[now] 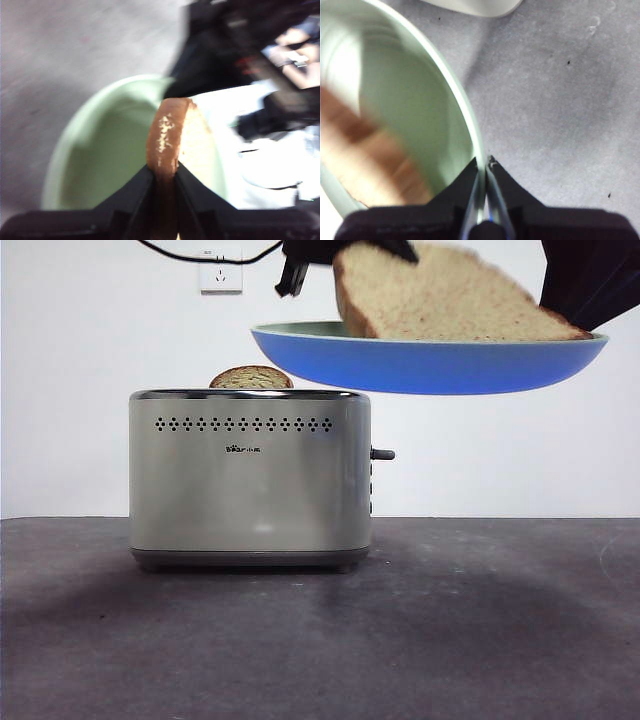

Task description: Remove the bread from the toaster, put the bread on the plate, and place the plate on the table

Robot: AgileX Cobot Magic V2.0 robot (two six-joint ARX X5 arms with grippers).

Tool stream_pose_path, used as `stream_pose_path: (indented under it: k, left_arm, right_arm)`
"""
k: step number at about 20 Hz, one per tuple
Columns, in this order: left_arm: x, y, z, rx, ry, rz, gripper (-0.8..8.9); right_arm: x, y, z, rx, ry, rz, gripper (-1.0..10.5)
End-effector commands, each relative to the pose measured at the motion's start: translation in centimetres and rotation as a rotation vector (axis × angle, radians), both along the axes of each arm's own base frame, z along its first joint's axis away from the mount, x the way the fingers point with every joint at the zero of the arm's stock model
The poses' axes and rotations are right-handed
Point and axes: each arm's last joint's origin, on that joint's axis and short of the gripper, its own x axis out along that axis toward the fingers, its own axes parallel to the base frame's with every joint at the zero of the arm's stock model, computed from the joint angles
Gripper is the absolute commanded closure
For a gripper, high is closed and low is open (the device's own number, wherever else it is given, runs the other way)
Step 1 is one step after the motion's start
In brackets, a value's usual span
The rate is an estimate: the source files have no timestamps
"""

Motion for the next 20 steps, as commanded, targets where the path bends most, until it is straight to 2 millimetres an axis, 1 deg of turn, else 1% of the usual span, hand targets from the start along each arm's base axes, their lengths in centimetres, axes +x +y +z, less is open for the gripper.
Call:
stream_pose_path:
  k: [1,3,4,6,7,8,10,12,14,16,18,20]
  left_arm:
    - [0.3,-0.6,-1.3,0.14,-0.053,0.075,8.22]
    - [0.4,-0.8,-1.4,0.209,-0.099,0.149,8.0]
    - [0.4,-0.9,-1.3,0.205,-0.097,0.154,7.34]
    - [0.2,-1.2,-1.3,0.198,-0.078,0.177,4.09]
    - [0.2,-1.2,-1.3,0.203,-0.073,0.189,2.94]
    - [0.1,-1.3,-1.3,0.213,-0.078,0.197,2.76]
    - [-0.3,-1.6,-1.2,0.208,-0.078,0.187,2.78]
    - [-0.7,-1.3,-0.5,0.196,-0.09,0.188,2.78]
    - [-1.5,-1.1,0.6,0.173,-0.112,0.181,2.78]
    - [-2.5,-0.2,2.4,0.136,-0.147,0.185,2.78]
    - [-4.0,1.1,4.8,0.076,-0.203,0.192,2.79]
    - [-6.0,2.8,7.8,-0.008,-0.281,0.203,2.79]
  right_arm:
    - [-0.4,0.0,0.6,0.029,-0.029,0.006,9.6]
    - [-0.6,-0.1,0.8,0.031,-0.037,0.006,9.6]
    - [-0.6,-0.1,0.8,0.031,-0.039,0.006,9.6]
    - [-0.6,-0.1,0.8,0.031,-0.039,0.006,9.6]
    - [-0.6,-0.1,0.8,0.031,-0.039,0.006,9.6]
    - [-0.6,-0.1,0.8,0.031,-0.04,0.007,9.6]
    - [-0.6,-0.1,0.8,0.029,-0.039,0.005,9.6]
    - [-0.6,-0.1,0.7,0.02,-0.034,0.002,9.6]
    - [-0.7,-0.2,0.7,0.01,-0.031,0.015,9.6]
    - [-0.7,-0.3,0.6,-0.024,-0.037,-0.001,9.6]
    - [-0.5,-0.4,0.4,-0.089,-0.048,-0.033,9.6]
    - [-0.3,-0.7,0.1,-0.134,-0.031,-0.058,9.6]
